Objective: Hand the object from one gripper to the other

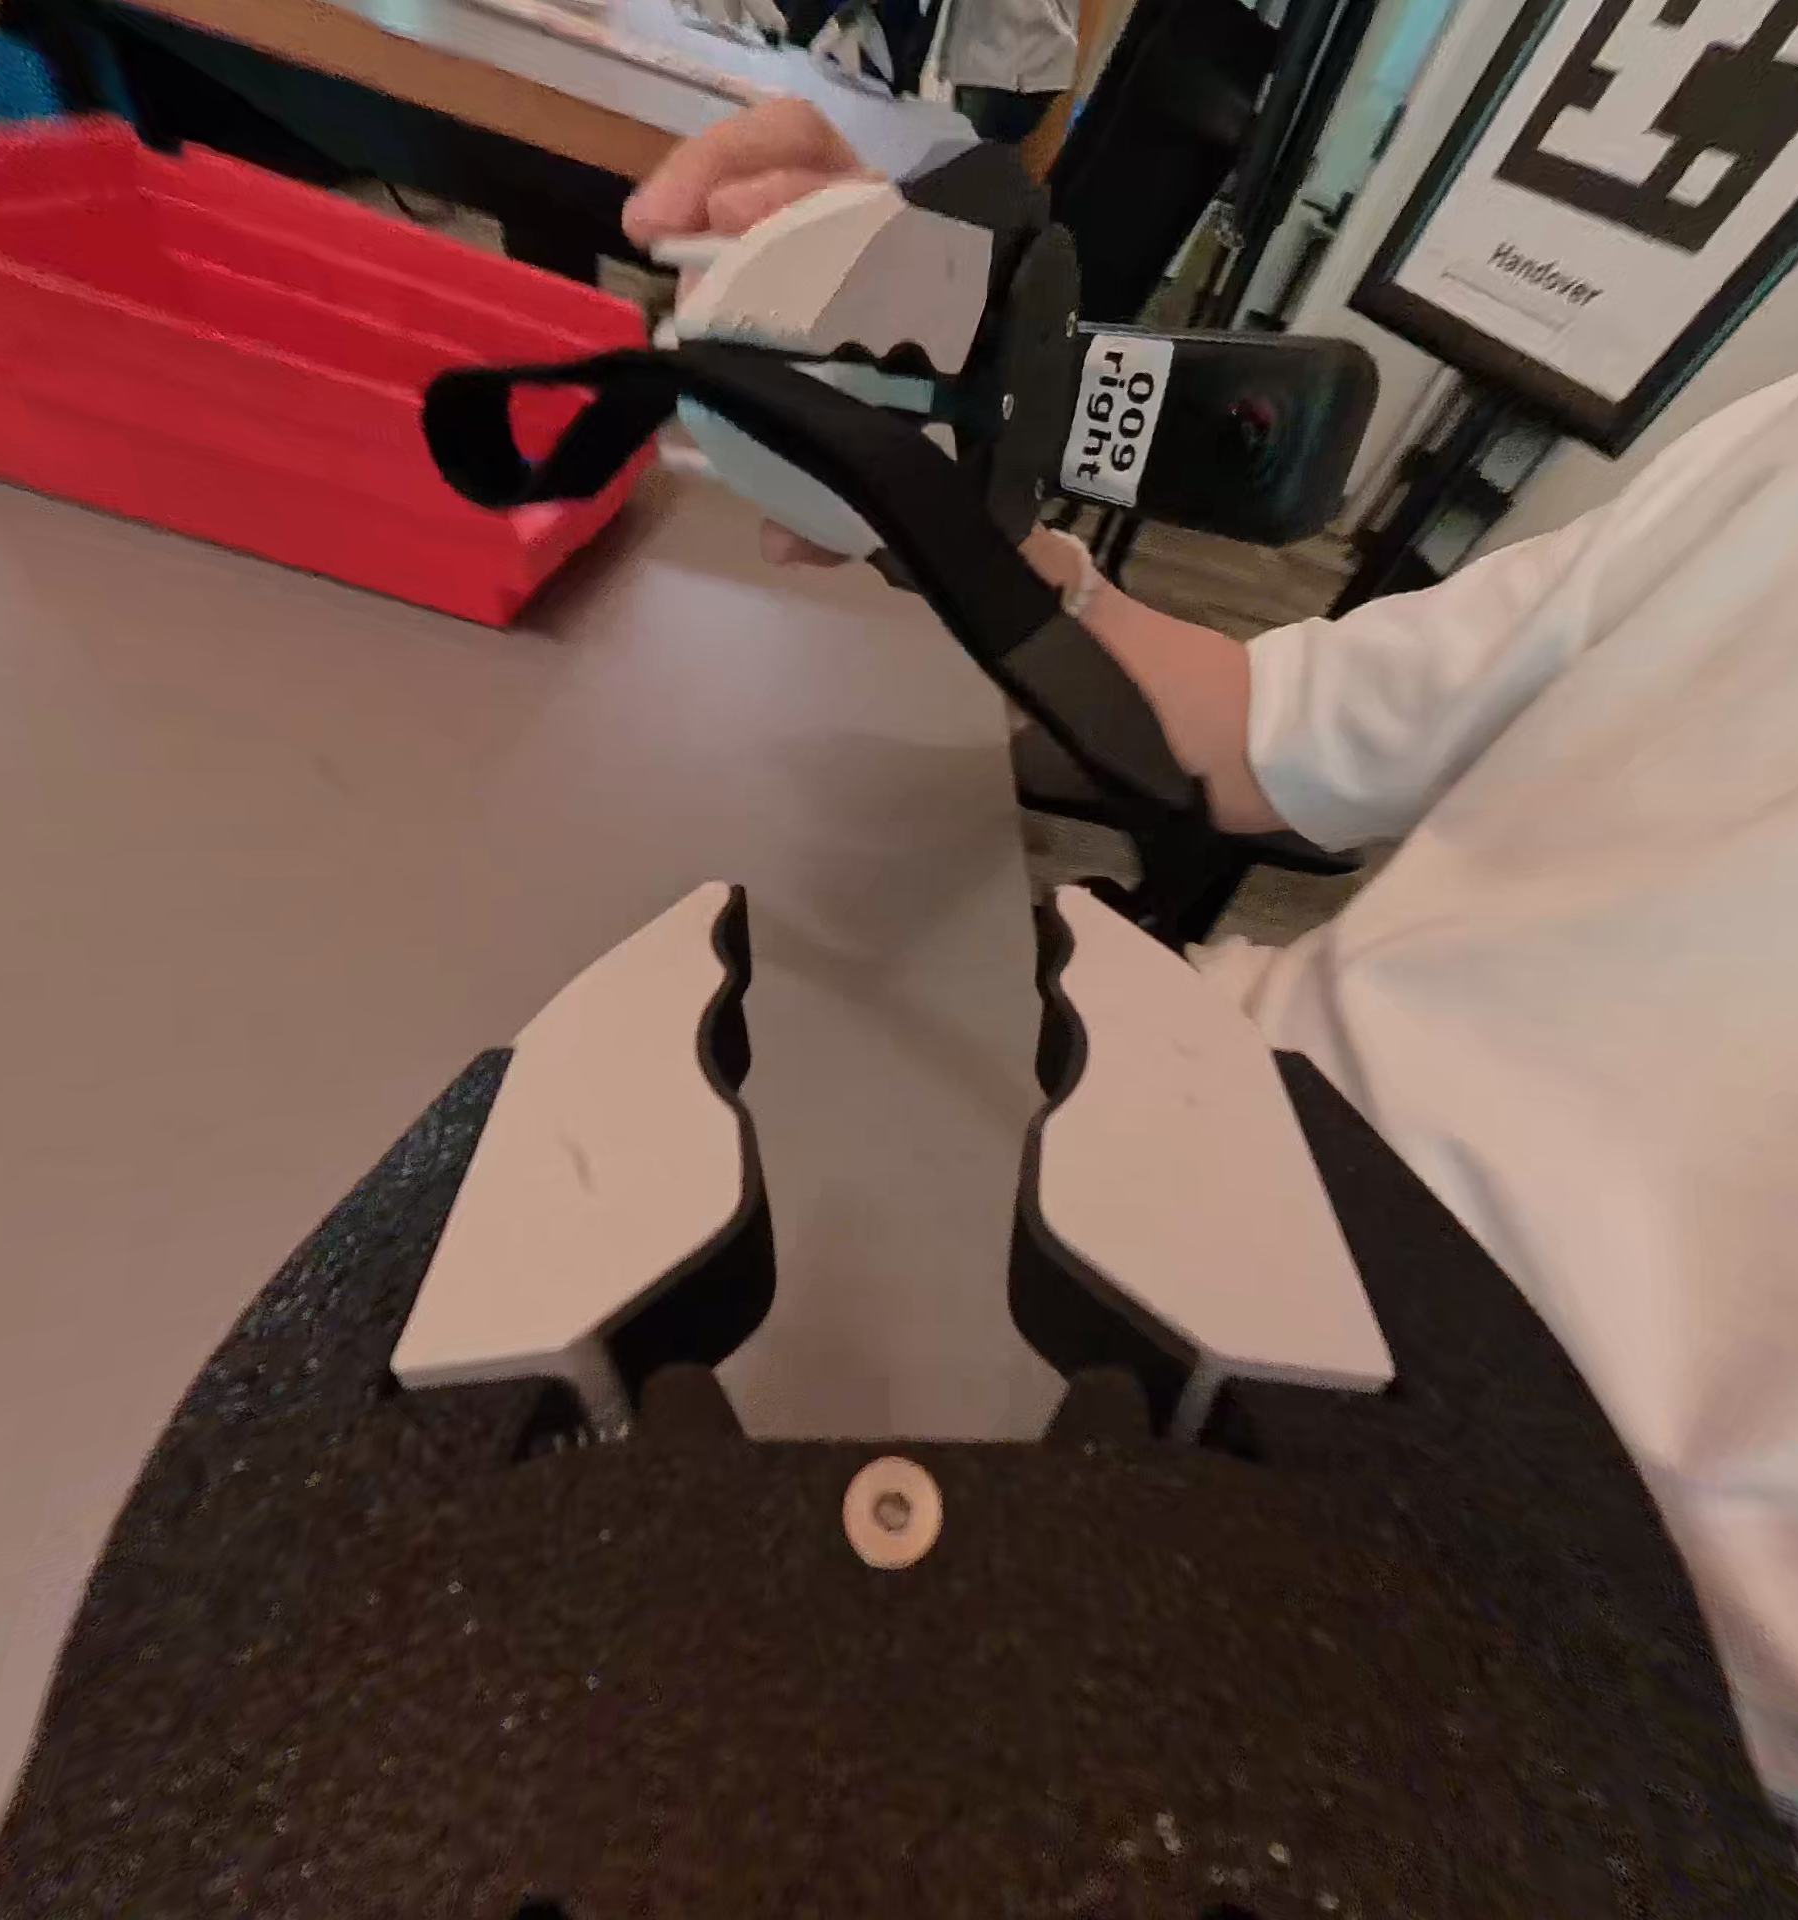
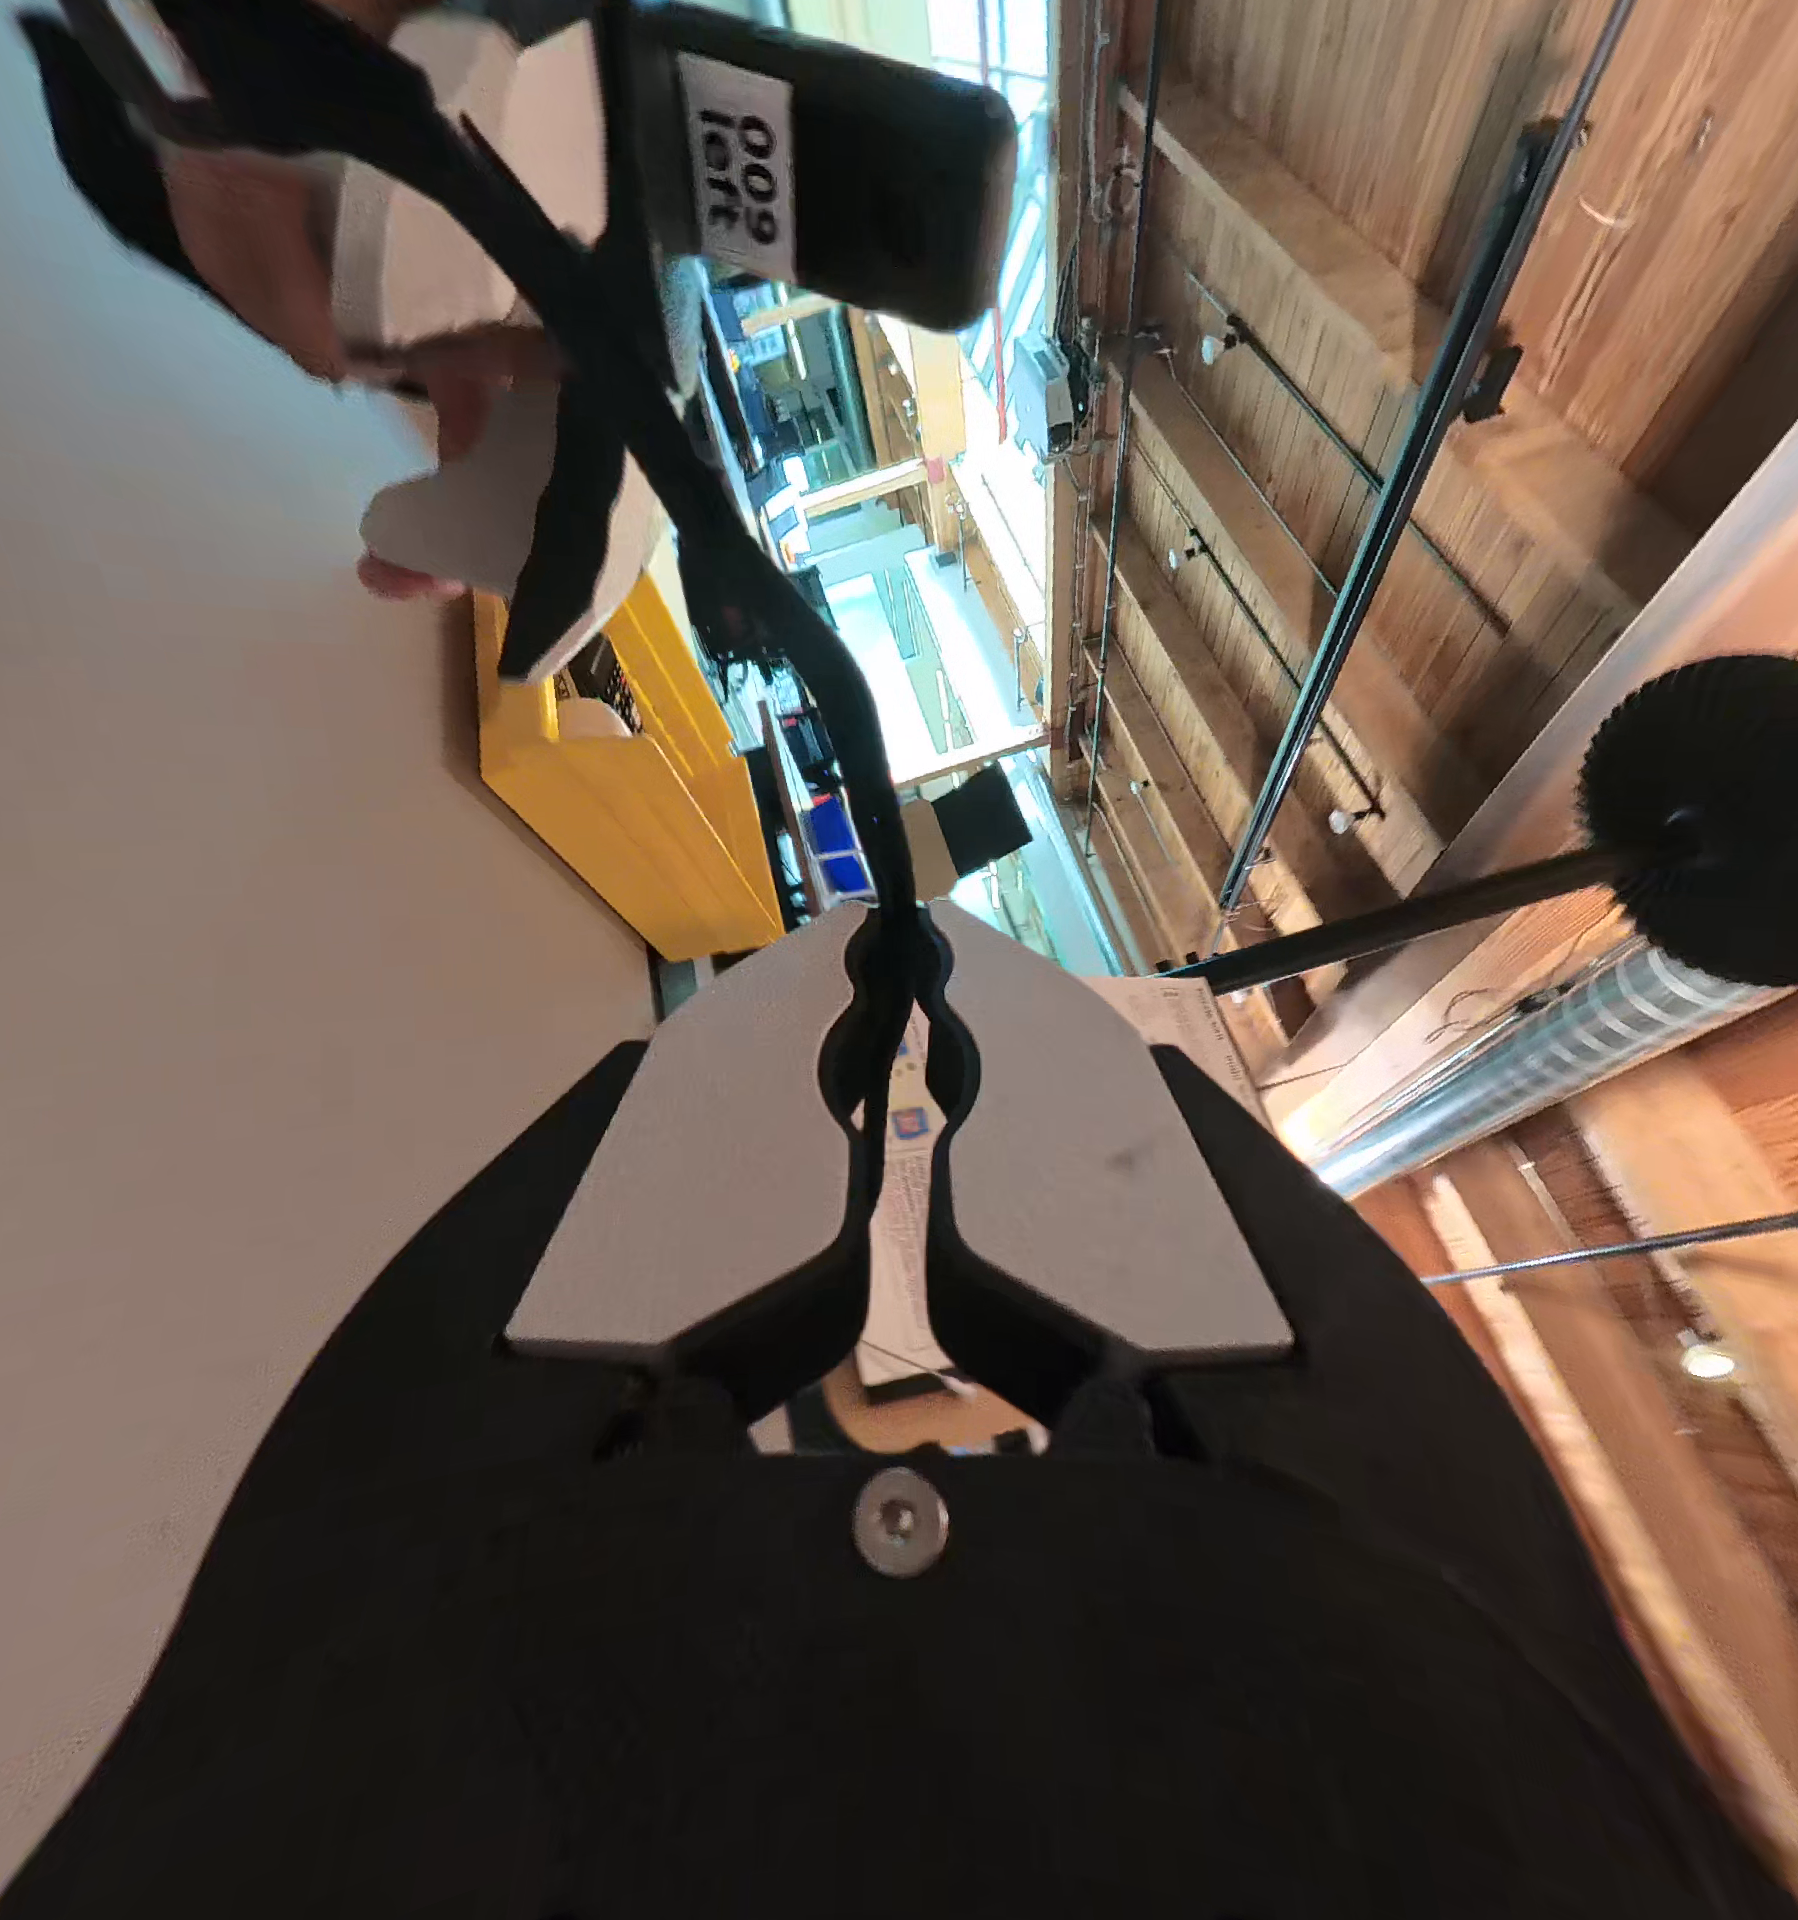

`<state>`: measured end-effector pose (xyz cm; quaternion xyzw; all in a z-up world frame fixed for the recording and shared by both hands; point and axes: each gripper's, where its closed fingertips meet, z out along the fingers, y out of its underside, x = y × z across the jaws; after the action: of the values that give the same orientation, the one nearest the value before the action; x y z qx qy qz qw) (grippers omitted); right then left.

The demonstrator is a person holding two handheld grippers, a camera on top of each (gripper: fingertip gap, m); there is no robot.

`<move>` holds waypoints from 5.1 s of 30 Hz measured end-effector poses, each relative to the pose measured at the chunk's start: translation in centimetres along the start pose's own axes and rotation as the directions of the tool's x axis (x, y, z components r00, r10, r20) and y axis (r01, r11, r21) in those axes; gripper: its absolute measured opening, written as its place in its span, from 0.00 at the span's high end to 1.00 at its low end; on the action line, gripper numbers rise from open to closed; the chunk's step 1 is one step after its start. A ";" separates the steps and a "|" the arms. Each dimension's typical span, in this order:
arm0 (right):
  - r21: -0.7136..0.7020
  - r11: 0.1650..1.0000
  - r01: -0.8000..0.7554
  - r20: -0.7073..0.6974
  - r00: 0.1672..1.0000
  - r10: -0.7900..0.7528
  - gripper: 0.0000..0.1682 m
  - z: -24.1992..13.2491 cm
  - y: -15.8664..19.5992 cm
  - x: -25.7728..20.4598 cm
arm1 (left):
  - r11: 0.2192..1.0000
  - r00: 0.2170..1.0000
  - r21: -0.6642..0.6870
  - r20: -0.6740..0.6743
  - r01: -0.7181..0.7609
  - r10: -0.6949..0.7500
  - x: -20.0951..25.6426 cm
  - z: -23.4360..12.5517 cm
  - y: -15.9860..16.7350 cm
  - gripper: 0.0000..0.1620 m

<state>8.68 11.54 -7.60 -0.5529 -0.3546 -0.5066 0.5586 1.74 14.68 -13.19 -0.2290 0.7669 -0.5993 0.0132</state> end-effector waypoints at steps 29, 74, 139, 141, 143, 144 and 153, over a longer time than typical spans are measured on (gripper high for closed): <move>0.037 0.999 -0.039 0.037 0.999 0.038 0.79 0.5 -0.5 -1.6 | 0.964 0.957 0.087 -0.171 0.251 -0.233 -1.5 3.1 0.0 0.97; -0.365 -0.660 -0.656 0.297 -0.754 0.585 0.97 0.7 4.0 -3.7 | 0.810 0.763 -0.182 0.272 -0.558 0.586 -4.4 3.3 1.8 0.63; -0.547 0.479 -0.686 -0.068 0.607 0.792 0.67 0.7 10.1 -7.1 | 0.983 0.791 -0.074 0.606 0.166 -0.088 -9.1 0.6 1.7 0.91; -0.533 0.455 -0.713 -0.078 0.577 0.813 0.76 0.8 10.2 -7.2 | 0.983 0.793 -0.073 0.603 0.166 -0.089 -9.0 0.6 1.6 0.90; -0.520 0.436 -0.735 -0.037 0.529 0.848 0.94 0.9 9.6 -7.7 | 0.984 0.789 -0.067 0.607 0.163 -0.090 -9.0 0.4 1.5 0.90; -0.513 0.422 -0.747 -0.034 0.509 0.860 0.97 1.0 9.5 -7.7 | 0.985 0.789 -0.062 0.608 0.162 -0.091 -9.0 0.3 1.4 0.90; -0.314 0.079 -0.946 -0.095 0.114 0.989 0.98 1.5 9.5 -5.9 | 0.999 0.776 0.041 0.629 0.026 -0.046 -9.2 0.0 -1.1 0.65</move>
<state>16.64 12.83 -15.52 -0.7588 0.1428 -0.0147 0.6353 10.32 17.81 -14.52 -0.4304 0.7048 -0.5000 0.2608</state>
